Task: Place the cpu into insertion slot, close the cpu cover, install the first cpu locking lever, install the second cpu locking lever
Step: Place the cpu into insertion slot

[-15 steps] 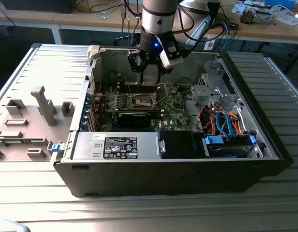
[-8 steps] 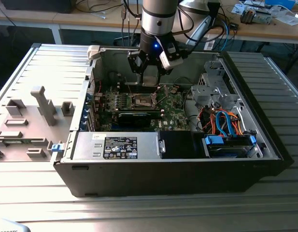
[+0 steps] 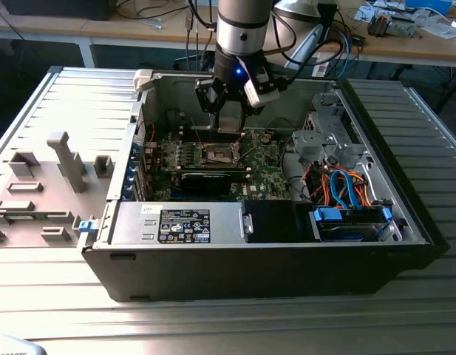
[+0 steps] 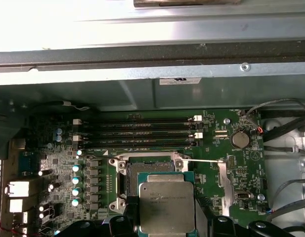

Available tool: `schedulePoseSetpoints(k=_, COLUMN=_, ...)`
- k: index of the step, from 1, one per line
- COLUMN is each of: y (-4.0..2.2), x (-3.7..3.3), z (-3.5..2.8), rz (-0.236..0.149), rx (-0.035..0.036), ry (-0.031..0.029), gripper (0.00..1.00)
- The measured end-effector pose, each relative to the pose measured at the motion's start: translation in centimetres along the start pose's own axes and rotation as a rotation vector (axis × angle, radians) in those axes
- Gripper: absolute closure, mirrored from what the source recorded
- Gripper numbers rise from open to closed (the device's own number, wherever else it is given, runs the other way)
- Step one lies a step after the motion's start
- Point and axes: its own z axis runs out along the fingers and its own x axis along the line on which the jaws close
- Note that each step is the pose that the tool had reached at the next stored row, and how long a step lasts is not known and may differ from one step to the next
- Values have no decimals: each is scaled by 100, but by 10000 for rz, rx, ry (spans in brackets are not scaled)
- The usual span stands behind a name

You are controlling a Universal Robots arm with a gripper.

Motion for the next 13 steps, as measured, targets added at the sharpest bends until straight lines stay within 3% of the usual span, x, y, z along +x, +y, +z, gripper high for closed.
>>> schedulePoseSetpoints(k=13, y=-2, x=0, z=25, rz=0, rx=1, ry=0, gripper=46)
